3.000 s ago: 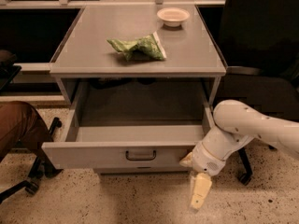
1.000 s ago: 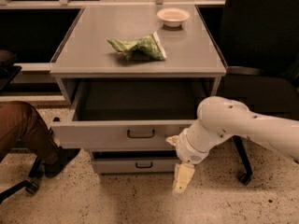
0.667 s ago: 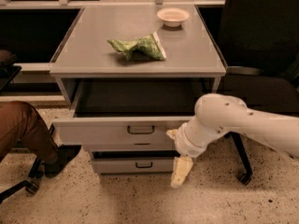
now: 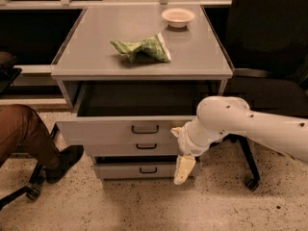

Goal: Close top drawer

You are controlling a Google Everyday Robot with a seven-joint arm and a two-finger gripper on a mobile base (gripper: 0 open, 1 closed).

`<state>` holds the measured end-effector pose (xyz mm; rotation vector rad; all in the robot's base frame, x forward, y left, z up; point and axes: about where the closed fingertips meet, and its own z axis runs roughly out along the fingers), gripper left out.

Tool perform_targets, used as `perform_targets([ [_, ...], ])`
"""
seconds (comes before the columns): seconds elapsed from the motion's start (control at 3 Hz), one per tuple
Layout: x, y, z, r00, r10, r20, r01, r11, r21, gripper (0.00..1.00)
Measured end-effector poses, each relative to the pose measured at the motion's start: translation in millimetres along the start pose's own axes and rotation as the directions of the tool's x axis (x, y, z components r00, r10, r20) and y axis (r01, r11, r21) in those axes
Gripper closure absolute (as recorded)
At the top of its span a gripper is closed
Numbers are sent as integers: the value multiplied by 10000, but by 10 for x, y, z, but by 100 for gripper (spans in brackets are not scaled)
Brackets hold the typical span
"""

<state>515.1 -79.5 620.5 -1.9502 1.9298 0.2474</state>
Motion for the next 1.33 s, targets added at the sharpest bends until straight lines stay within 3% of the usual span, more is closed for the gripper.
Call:
perform_targets([
  [0.67, 174, -629, 182, 9993, 323, 169, -332, 9980, 535, 0],
  [1.0, 354, -1048, 275, 9962, 846, 194, -860, 9923, 888, 0],
  [1.33, 354, -1048, 275, 9962, 846, 194, -860, 9923, 888, 0],
])
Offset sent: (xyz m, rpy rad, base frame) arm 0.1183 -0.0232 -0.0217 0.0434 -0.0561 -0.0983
